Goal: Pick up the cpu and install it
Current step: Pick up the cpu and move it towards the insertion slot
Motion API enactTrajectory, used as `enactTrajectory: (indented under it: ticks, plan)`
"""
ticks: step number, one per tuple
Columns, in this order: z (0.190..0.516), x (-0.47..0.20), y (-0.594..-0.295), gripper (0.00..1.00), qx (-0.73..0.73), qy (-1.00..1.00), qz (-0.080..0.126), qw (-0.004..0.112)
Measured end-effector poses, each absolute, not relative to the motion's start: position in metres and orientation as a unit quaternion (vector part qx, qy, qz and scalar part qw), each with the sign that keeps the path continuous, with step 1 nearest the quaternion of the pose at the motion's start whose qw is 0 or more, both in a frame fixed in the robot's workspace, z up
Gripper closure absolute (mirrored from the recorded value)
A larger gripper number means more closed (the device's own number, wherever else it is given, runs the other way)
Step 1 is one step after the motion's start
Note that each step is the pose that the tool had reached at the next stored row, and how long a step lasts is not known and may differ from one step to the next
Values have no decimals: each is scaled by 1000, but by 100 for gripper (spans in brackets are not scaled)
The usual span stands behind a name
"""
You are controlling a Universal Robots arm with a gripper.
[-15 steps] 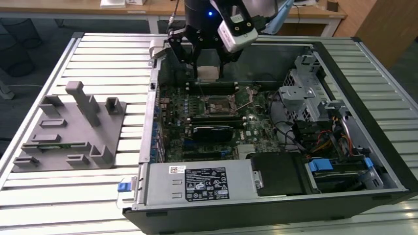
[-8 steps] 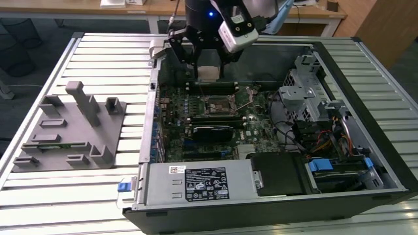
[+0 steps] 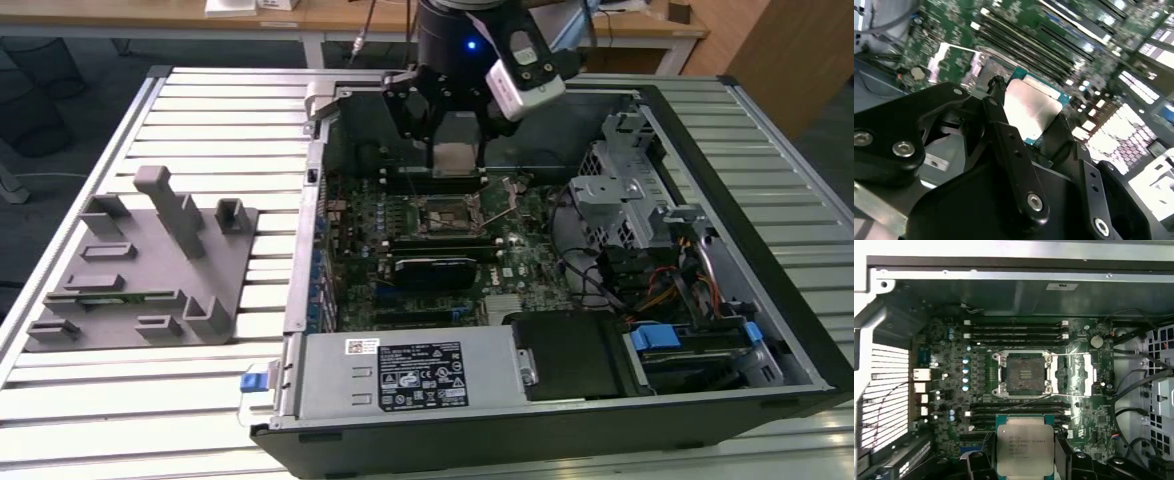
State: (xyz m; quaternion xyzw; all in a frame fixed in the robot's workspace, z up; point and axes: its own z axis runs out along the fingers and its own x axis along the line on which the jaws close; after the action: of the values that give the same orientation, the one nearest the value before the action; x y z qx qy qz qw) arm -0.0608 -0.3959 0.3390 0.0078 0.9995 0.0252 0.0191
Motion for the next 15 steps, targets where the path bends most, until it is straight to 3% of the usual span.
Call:
enactTrajectory:
  ticks: [15]
  plan:
    - [312, -51, -373, 45, 8, 999, 25, 19]
